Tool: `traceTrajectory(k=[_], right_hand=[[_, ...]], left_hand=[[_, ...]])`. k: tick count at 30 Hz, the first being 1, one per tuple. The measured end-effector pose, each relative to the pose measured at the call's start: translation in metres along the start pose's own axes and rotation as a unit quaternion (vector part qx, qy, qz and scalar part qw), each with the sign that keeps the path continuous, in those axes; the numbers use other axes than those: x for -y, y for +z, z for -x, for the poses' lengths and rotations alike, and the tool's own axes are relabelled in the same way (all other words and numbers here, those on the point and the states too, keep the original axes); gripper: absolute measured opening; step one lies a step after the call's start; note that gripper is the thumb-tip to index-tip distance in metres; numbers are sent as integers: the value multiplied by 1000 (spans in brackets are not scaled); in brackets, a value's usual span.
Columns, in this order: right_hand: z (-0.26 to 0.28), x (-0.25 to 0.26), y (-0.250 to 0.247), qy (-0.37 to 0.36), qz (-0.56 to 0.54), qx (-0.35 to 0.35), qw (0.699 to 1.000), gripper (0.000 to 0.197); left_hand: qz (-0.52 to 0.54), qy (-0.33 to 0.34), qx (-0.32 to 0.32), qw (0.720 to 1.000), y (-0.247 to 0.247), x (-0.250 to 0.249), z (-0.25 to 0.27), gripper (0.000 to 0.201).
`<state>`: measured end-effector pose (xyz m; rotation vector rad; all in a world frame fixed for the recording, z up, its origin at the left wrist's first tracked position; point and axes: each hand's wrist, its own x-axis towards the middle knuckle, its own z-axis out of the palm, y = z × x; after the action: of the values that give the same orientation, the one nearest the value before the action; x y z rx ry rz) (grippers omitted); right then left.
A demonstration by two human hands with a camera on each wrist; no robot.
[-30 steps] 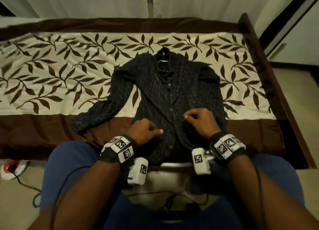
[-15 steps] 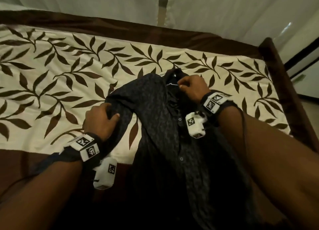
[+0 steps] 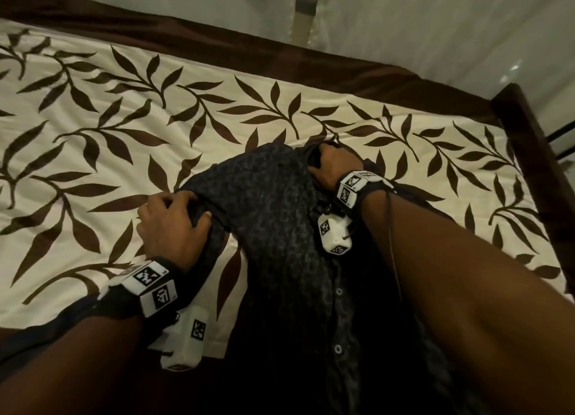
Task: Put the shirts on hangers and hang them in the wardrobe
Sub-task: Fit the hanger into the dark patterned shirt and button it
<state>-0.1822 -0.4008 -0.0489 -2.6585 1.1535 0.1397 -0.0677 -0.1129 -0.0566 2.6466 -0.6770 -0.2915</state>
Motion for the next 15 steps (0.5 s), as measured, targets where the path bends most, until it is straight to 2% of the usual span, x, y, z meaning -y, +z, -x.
traceTrajectory(k=[4, 9, 11, 13, 15], right_hand=[[2, -5, -7, 1, -49, 4, 999, 44], [9, -19, -32, -6, -124, -44, 991, 5], [13, -26, -53, -32, -178, -27, 983, 8], [20, -31, -79, -60, -223, -10, 973, 9], [26, -41, -106, -56, -249, -69, 964, 13]], left_hand=[[-13, -2, 5, 1000, -1, 2, -6, 44], [-13, 11, 16, 1000, -8, 12, -13, 44], [-5, 23, 31, 999, -12, 16, -17, 53], [0, 47, 47, 998, -18, 20, -21, 53], [8, 64, 39, 997, -27, 24, -25, 43]])
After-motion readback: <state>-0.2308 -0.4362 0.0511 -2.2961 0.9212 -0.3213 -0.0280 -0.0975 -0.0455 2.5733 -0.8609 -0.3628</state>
